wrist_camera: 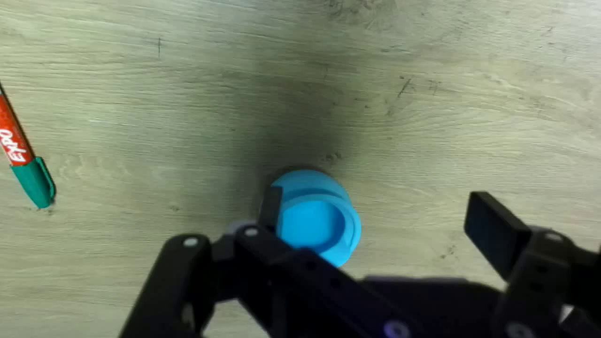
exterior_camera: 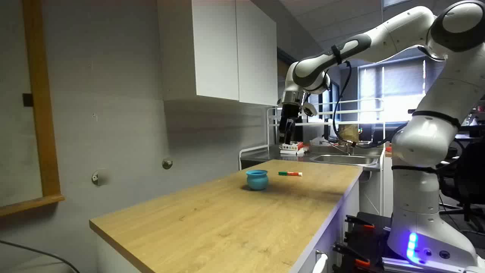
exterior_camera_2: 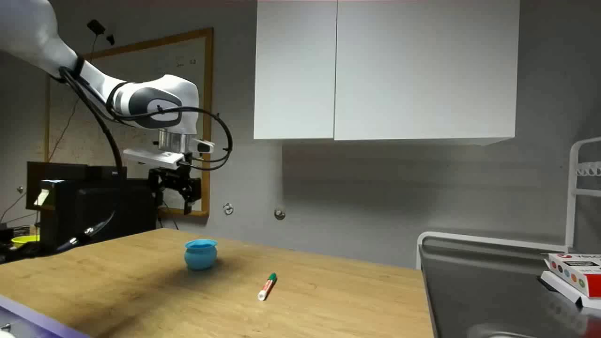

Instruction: Put the marker in the blue bowl

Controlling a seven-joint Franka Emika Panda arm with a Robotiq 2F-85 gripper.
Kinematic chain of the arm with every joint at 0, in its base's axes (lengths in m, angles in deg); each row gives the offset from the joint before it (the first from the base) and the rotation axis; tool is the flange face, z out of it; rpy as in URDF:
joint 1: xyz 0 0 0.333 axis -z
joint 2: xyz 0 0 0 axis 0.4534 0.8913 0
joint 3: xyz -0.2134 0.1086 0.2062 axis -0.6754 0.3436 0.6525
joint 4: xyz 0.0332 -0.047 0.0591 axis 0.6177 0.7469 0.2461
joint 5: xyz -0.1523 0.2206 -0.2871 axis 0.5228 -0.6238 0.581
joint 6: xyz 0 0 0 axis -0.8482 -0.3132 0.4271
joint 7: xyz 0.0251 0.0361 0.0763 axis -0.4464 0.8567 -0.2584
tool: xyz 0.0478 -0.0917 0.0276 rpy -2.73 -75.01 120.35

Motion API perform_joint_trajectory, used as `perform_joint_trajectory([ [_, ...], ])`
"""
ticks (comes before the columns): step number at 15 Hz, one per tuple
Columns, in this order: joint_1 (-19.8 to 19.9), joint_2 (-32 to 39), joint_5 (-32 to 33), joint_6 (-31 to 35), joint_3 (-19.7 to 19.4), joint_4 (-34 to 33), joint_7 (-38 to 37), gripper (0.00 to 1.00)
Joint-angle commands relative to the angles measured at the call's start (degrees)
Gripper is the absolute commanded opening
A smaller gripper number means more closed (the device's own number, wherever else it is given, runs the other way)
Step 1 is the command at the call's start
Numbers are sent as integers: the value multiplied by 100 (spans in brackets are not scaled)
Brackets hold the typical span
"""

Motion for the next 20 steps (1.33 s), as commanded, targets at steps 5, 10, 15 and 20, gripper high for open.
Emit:
perform_joint_trajectory([
  [5,83,7,-41,-22,73,-14,31,100],
  [10,90,68,-29,-23,64,-70,36,100],
  [15,186,408,-31,-88,-96,-453,208,100],
  [20,438,1122,-32,-218,-481,-1230,653,100],
])
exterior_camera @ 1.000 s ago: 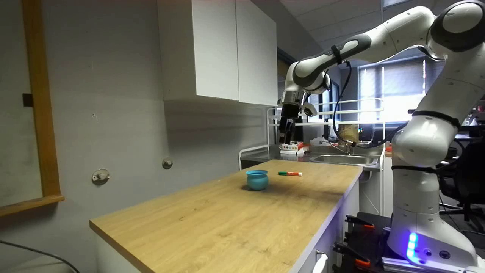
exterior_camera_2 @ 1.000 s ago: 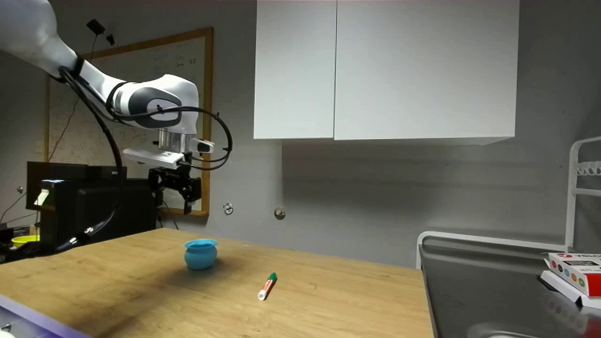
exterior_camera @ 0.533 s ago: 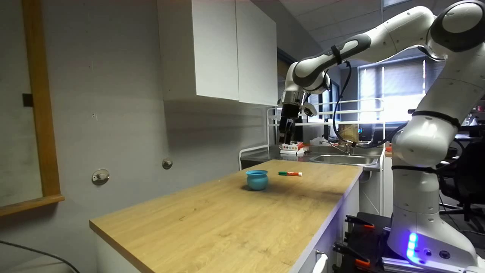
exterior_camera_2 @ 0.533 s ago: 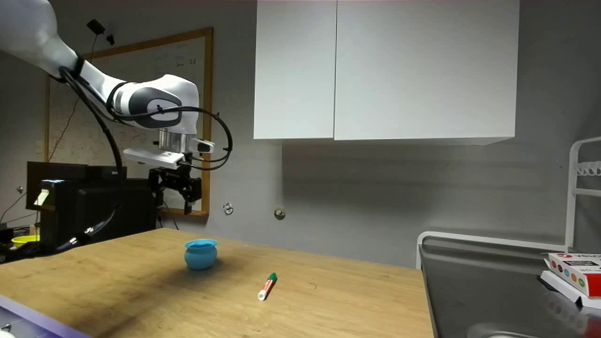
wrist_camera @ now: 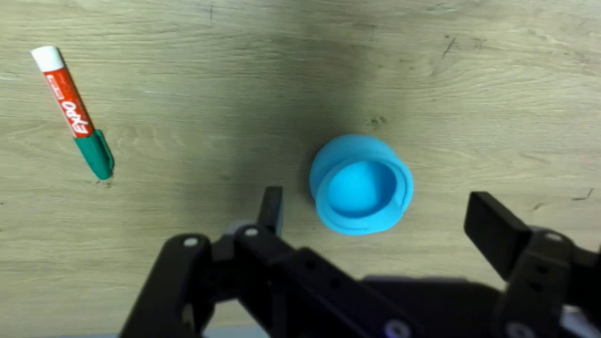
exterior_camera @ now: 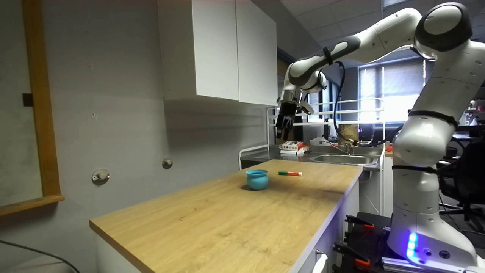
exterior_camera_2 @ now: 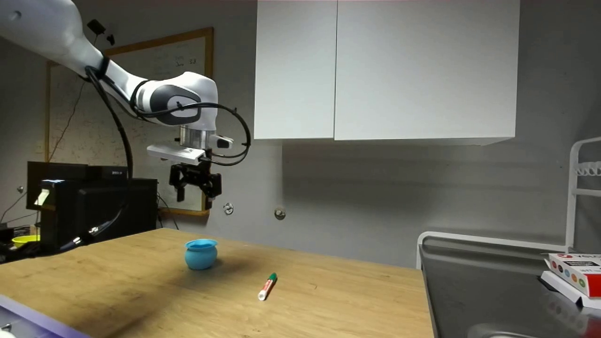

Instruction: Put the marker in the blue bowl

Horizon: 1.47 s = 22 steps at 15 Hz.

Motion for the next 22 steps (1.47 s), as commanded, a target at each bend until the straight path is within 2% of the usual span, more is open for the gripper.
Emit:
perform_joint_trajectory([
  [1,205,761,-54,-243,-313,-774,529,100],
  [5,483,1605,-133,-574,-650,-1534,1223,100],
  [8,759,2298,-130,-874,-726,-2119,1621,100],
  [14,1312,3535,-108,-1190,-513,-3062,1937,100],
  [22,1888,4609,-397,-1141,-30,-3767,2085,100],
])
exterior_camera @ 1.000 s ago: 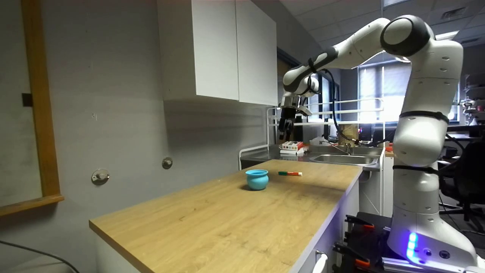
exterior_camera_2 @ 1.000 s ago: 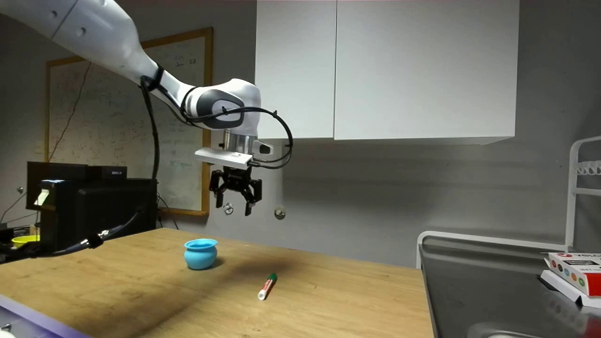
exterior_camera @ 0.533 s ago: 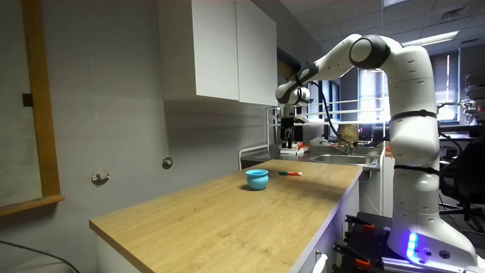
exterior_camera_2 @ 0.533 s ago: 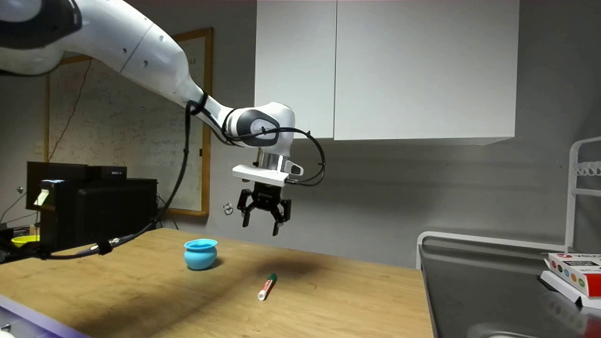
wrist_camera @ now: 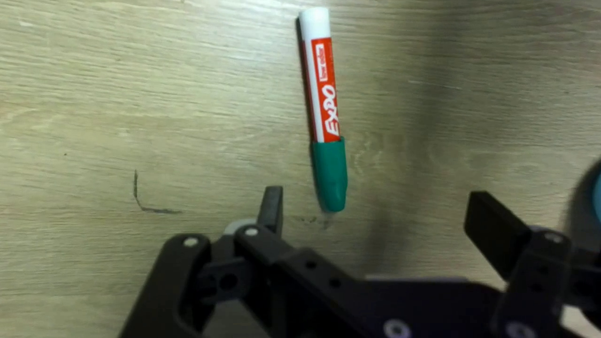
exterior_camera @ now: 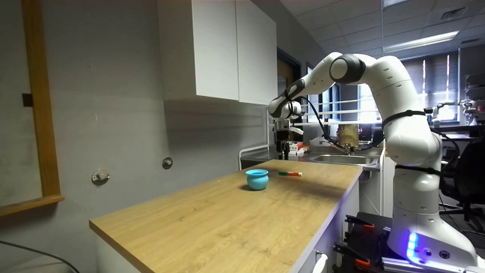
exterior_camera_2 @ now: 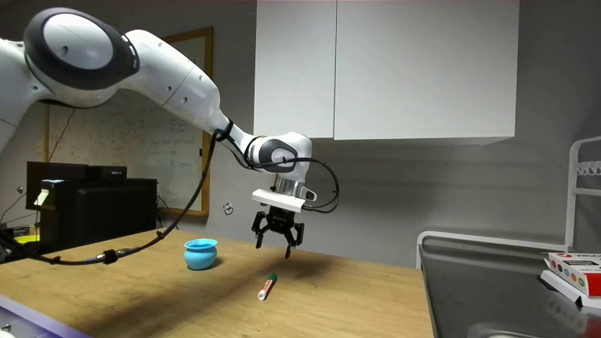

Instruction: Put the marker in the blue bowl

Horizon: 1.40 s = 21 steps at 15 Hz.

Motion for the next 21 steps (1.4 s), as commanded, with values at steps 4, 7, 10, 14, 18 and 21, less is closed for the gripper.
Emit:
perform_joint_trajectory([
  [4,527,534,-431,-77,367,-308,314,100],
  [7,656,576,-546,-46,416,-169,407,100],
  [10,717,570,-556,-41,431,-69,432,100],
  [14,713,541,-469,-11,432,1,391,100],
  [18,616,573,-335,356,390,76,162,100],
  [21,601,631,-291,492,395,103,111,100],
])
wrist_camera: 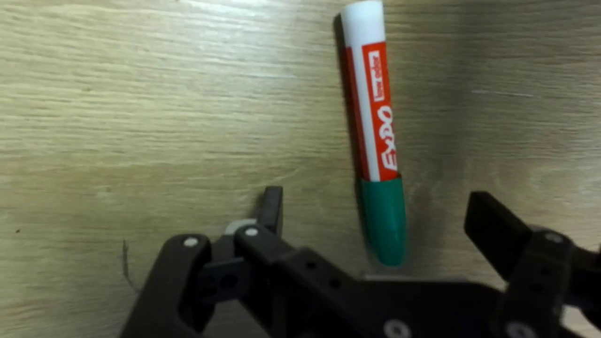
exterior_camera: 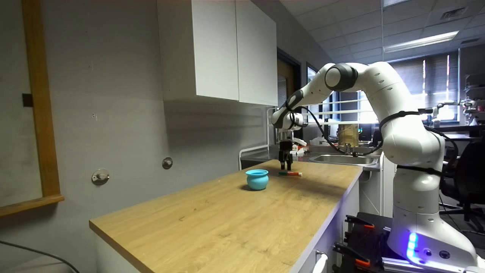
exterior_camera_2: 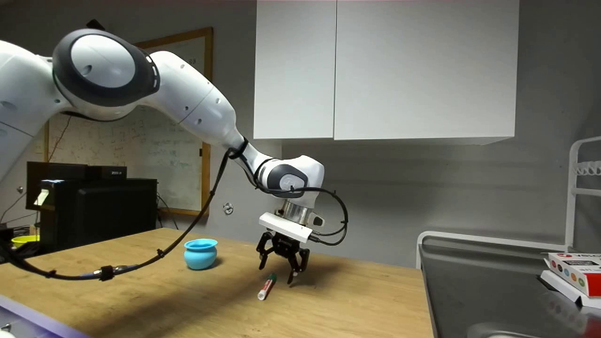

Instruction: Put the marker in the blue bowl

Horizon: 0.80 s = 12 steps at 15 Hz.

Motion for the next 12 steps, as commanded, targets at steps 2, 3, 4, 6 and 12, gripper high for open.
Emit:
perform_joint_trajectory([
  [2,-21,64,122,233,46,91,-161,100],
  [3,-25,78,134,250,46,95,-175,100],
  [4,-27,90,142,260,48,97,-182,100],
  [6,-30,110,172,283,49,99,-201,100],
  [12,-81,173,487,498,-1,121,-476,100],
])
